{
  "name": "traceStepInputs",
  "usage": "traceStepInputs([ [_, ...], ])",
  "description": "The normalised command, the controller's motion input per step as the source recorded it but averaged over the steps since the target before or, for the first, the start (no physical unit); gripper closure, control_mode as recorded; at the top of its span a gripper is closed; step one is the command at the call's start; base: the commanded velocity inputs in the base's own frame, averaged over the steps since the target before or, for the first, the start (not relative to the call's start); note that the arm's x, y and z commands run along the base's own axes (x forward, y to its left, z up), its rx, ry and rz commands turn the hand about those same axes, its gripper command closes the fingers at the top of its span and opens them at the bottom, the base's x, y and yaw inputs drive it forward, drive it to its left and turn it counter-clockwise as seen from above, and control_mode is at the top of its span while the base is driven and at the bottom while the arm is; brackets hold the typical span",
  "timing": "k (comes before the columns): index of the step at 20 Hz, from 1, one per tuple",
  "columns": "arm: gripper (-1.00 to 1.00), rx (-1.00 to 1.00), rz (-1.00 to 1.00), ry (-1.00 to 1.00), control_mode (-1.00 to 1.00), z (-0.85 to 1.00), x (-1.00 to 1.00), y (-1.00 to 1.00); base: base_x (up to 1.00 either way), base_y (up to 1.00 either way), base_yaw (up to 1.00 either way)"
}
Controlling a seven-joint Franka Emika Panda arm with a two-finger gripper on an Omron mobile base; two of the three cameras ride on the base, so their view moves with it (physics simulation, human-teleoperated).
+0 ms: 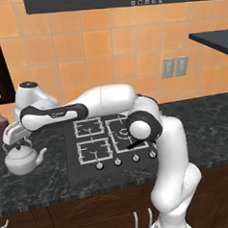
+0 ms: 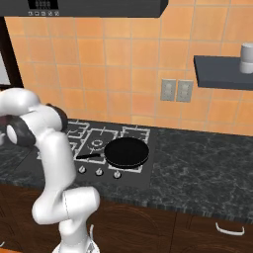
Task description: Pick the kettle from the counter and place it on a stove burner. Then turn the burner on.
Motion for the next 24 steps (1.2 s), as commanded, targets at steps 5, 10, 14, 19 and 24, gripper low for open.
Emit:
traceStepInputs([
  [5,1.00,0.00,-0.14,0.00,-1.00,0.43,-0.54,-0.61,0.00,0.00,0.00],
  [10,1.00,0.00,-0.18,0.00,-1.00,0.37,-0.15,-0.59,0.00,0.00,0.00],
  [14,1.00,0.00,-0.18,0.00,-1.00,0.41,0.00,-0.48,0.00,0.00,0.00],
  [19,1.00,0.00,-0.19,0.00,-1.00,0.27,0.00,-0.47,0.00,0.00,0.00],
  [24,1.00,0.00,-0.20,0.00,-1.00,0.14,0.00,-0.49,0.00,0.00,0.00],
])
